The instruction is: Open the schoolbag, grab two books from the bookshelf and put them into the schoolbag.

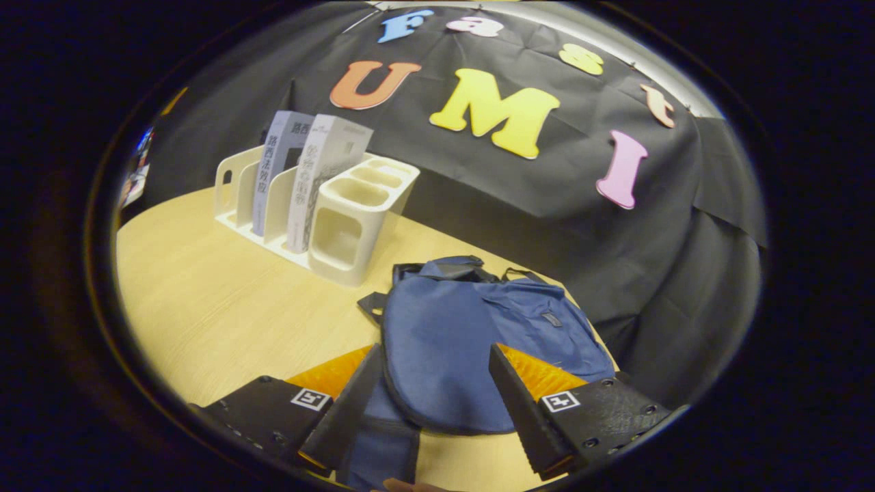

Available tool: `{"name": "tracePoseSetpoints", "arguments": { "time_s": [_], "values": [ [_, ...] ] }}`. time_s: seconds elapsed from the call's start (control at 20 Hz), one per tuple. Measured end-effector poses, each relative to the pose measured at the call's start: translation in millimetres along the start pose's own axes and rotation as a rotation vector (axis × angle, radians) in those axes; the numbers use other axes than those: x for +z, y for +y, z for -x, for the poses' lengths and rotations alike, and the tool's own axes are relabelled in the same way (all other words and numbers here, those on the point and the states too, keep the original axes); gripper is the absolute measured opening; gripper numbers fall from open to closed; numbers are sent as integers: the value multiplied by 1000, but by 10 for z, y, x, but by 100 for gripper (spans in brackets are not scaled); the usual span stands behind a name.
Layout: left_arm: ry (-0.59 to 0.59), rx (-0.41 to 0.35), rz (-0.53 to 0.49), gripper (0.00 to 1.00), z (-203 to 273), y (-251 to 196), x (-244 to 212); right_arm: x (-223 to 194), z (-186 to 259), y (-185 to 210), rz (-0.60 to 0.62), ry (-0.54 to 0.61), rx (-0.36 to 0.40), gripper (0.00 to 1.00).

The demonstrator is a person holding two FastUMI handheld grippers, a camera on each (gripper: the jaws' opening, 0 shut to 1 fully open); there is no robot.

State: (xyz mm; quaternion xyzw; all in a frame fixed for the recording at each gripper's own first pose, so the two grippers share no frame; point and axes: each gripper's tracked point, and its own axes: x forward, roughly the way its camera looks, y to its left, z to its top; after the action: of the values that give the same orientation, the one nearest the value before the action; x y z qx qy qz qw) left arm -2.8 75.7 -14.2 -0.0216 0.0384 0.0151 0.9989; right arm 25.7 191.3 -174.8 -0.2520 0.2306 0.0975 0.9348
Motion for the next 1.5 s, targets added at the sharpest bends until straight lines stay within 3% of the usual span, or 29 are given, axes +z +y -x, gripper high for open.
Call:
{"name": "tracePoseSetpoints", "arguments": {
  "time_s": [0.2,0.35,0.55,0.9,1.0,1.05,1.1,1.15,1.2,1.25,1.4,1.5],
  "values": [
    [13,-1,7,98,6,-11,-30,-153,-262,34,172,84,-111,96],
    [26,-28,0,98,-14,-132,-85,-205,-380,61,262,128,-153,99],
    [40,-26,-23,98,-20,-156,-123,-19,-269,-108,300,88,-245,93],
    [41,-5,-15,98,-36,-91,-119,165,-394,-218,286,88,-288,92],
    [47,-3,-11,98,-39,-90,-139,216,-507,-290,252,92,-291,85],
    [48,0,-9,98,-48,-82,-140,221,-531,-325,226,101,-283,67],
    [50,5,-2,98,-55,-70,-138,233,-557,-348,191,108,-264,65],
    [55,10,9,98,-73,-60,-150,258,-572,-368,158,106,-245,43],
    [60,10,21,98,-78,-74,-179,305,-574,-460,139,98,-242,39],
    [65,5,31,98,-94,-104,-187,349,-571,-547,122,89,-241,23],
    [82,0,24,98,-143,-179,-255,405,-536,-678,26,91,-163,10],
    [92,-24,-1,98,-159,-294,-302,482,-549,-855,-33,85,-125,10]
  ]
}}
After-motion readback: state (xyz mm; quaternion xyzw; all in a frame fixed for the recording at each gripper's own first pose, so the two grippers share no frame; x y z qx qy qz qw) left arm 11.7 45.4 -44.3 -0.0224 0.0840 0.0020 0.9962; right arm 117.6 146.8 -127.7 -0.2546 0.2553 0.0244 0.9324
